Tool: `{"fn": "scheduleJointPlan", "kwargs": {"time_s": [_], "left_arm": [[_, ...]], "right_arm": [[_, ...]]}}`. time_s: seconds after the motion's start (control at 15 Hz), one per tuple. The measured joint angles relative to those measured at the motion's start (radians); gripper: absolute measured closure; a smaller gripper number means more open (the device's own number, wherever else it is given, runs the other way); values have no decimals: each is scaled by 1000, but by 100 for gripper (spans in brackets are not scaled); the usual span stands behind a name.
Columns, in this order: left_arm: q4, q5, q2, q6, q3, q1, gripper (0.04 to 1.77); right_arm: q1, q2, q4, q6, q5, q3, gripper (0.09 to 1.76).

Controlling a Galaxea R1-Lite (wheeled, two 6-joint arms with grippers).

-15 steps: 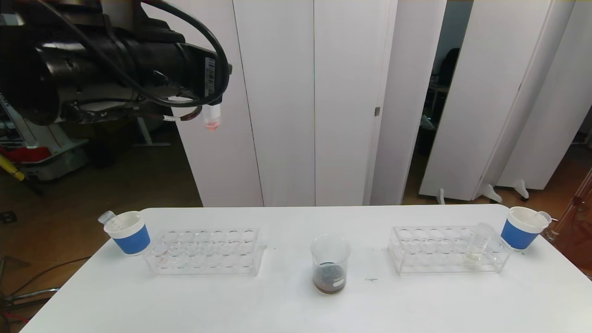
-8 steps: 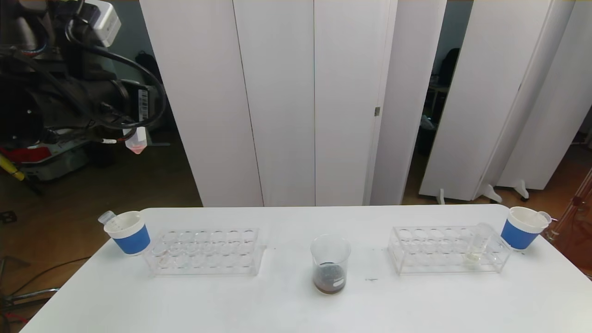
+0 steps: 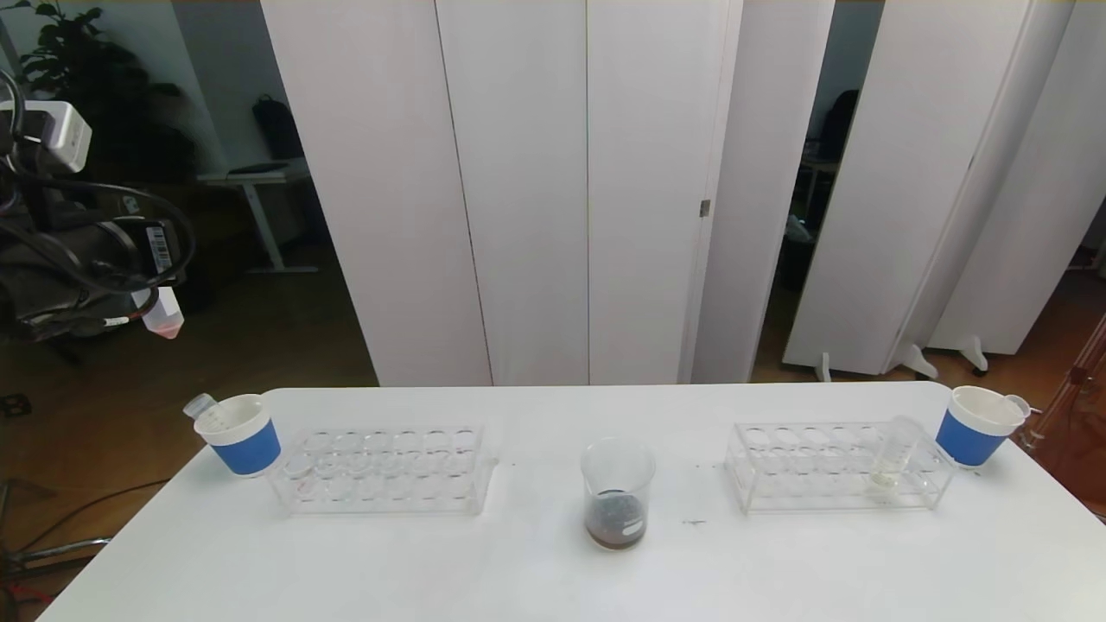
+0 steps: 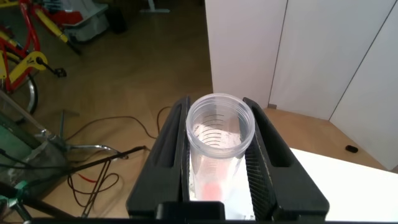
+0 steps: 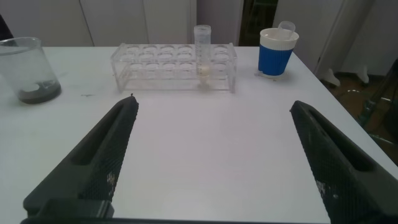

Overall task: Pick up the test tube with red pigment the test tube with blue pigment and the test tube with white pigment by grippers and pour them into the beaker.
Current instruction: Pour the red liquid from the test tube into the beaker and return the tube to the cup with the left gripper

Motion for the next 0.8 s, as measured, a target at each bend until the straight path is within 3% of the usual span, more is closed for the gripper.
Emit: {"fn": "scheduleJointPlan", "kwargs": {"time_s": [0.13, 0.4, 0.8], "left_arm": [[-63, -2, 23, -16, 26, 28, 121], [-346, -5, 121, -41, 98, 55, 121], [-503, -9, 289, -81, 170, 96, 121]], "right_arm": [[0, 0, 0, 0, 0, 0, 10], [0, 0, 0, 0, 0, 0, 10], [0, 0, 0, 0, 0, 0, 10]]}}
